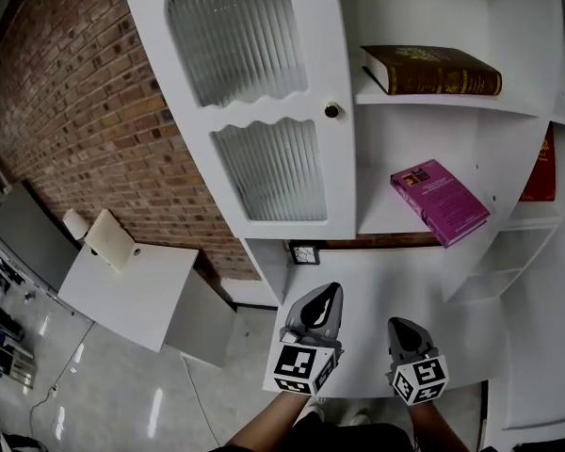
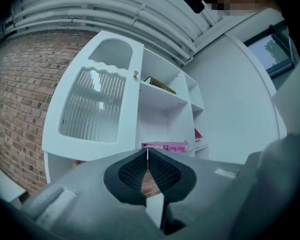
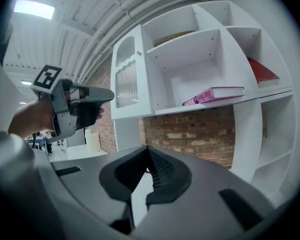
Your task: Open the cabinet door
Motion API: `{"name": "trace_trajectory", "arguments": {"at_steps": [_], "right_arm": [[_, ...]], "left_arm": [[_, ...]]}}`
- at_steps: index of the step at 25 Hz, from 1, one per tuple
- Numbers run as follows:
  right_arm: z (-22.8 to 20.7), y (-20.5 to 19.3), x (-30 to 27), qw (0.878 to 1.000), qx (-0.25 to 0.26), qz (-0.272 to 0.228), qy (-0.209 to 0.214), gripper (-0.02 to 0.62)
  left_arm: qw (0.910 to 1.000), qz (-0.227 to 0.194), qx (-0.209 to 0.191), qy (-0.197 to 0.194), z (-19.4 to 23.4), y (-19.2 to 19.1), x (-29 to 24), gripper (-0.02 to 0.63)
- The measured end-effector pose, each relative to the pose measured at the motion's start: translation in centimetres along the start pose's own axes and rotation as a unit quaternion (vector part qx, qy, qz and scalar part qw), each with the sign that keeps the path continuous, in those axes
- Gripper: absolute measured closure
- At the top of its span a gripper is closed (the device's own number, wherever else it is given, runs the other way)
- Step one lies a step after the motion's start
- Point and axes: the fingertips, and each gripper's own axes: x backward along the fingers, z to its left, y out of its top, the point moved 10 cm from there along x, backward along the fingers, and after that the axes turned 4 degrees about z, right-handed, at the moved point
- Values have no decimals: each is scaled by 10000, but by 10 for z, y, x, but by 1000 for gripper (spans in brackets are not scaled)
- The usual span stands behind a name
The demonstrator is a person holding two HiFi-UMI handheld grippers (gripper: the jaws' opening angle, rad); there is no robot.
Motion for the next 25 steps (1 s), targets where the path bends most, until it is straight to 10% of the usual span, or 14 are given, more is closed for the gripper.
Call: {"name": "trace_trajectory", "arguments": {"at_steps": [17,25], "right_arm": [[7,58,-52,9984,-430,-179,326,594],[-8,103,-71,9995,-296,-120,46,594]], "left_arm": [[9945,-824,-642,-45,33,127,-62,584],[9934,-1087,-324,-147,44,168,-79,584]]}}
